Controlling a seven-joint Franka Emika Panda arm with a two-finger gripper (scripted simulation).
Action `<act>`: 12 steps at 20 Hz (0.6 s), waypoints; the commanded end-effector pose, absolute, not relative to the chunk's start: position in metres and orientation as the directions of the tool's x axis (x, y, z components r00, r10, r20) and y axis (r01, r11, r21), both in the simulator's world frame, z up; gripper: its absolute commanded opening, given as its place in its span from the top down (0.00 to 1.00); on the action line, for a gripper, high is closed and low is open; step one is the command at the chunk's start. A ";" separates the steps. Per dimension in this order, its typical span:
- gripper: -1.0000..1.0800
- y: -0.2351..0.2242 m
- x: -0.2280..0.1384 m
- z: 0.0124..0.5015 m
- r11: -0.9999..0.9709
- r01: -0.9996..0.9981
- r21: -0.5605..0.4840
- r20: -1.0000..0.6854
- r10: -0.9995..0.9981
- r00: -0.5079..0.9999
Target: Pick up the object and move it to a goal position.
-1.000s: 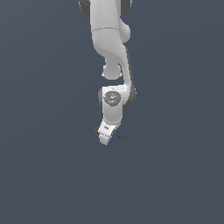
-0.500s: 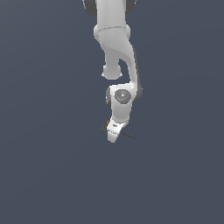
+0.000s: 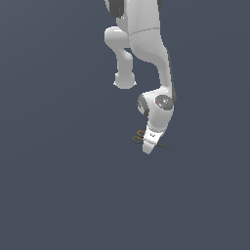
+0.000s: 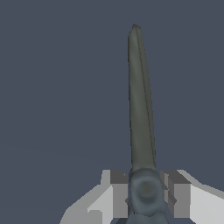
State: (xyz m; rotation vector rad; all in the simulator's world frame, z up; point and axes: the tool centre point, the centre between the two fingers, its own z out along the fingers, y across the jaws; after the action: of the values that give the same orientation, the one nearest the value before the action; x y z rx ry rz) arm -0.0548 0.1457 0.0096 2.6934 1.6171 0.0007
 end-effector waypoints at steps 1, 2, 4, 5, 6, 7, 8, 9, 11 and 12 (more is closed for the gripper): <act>1.00 0.171 -0.061 0.009 -0.471 0.882 0.000 0.000 0.882 0.471; 1.00 0.179 -0.063 0.009 -0.471 0.882 0.000 0.000 0.882 0.471; 1.00 0.194 -0.067 0.009 -0.471 0.882 0.000 0.000 0.882 0.471; 1.00 0.200 -0.068 0.009 -0.471 0.882 0.000 0.000 0.882 0.471; 1.00 0.206 -0.069 0.009 -0.471 0.882 0.000 0.000 0.882 0.471; 1.00 0.211 -0.070 0.009 -0.471 0.882 0.000 0.000 0.882 0.471; 1.00 0.215 -0.071 0.009 -0.471 0.882 0.000 0.000 0.882 0.471; 1.00 0.218 -0.071 0.009 -0.472 0.882 0.000 0.000 0.882 0.472; 1.00 0.222 -0.072 0.009 -0.472 0.882 0.000 0.000 0.882 0.472; 1.00 0.224 -0.072 0.009 -0.472 0.882 0.000 0.000 0.882 0.472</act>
State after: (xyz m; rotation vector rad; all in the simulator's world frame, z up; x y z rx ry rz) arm -0.0712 0.2199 0.0095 2.6944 1.6148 0.0003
